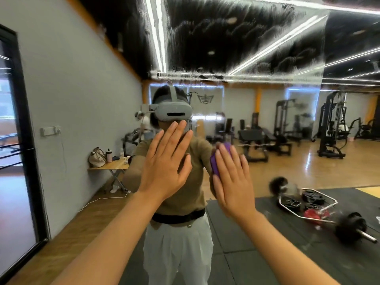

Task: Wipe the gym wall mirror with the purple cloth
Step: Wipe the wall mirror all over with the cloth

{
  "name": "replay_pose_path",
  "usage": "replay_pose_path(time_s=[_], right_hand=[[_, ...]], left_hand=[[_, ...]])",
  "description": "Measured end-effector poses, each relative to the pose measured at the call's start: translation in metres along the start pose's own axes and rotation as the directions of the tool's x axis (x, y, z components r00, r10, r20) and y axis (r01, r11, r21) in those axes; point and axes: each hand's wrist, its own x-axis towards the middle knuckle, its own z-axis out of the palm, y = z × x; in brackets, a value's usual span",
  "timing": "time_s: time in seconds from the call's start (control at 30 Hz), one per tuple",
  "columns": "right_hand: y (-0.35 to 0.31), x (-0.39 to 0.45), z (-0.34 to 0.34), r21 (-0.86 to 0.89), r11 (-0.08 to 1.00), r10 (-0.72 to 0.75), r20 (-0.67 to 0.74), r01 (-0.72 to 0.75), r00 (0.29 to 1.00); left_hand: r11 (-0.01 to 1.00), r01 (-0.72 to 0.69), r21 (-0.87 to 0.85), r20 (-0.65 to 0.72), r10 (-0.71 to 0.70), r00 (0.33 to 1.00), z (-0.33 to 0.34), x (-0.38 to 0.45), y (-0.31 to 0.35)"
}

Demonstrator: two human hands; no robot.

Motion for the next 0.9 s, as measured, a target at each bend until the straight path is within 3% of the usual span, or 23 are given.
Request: replay_pose_path(time_s=[0.1, 0.23, 0.5, 0.63, 0.8, 0.9], right_hand=[[0.003, -0.022, 0.003, -0.005, 0.999, -0.049, 0.028, 0.049, 0.998], [0.011, 0.02, -0.007, -0.009, 0.997, -0.08, 0.017, 0.08, 0.997], [0.031, 0.188, -0.033, 0.04, 0.982, 0.188, -0.158, -0.184, 0.969], [0.013, 0.144, -0.023, 0.044, 0.989, 0.147, -0.139, -0.142, 0.979], [-0.021, 0.022, 0.003, -0.015, 0.998, -0.065, 0.022, 0.065, 0.998], [-0.021, -0.011, 0.011, -0.026, 0.987, -0.159, 0.05, 0.16, 0.986]], left_hand=[[1.0, -0.018, 0.007, 0.005, 0.018, 1.0, -0.002, 0.002, -0.003], [1.0, -0.028, 0.0, -0.005, 0.028, 1.0, -0.004, 0.002, -0.005], [0.999, 0.016, 0.033, -0.001, -0.016, 1.0, -0.013, 0.002, -0.009], [0.999, 0.029, 0.044, 0.01, -0.029, 1.0, -0.018, -0.003, -0.016], [0.997, 0.053, 0.057, -0.004, -0.053, 0.999, -0.023, -0.007, -0.025], [0.997, 0.048, 0.065, 0.01, -0.049, 0.999, -0.025, -0.009, -0.028]])
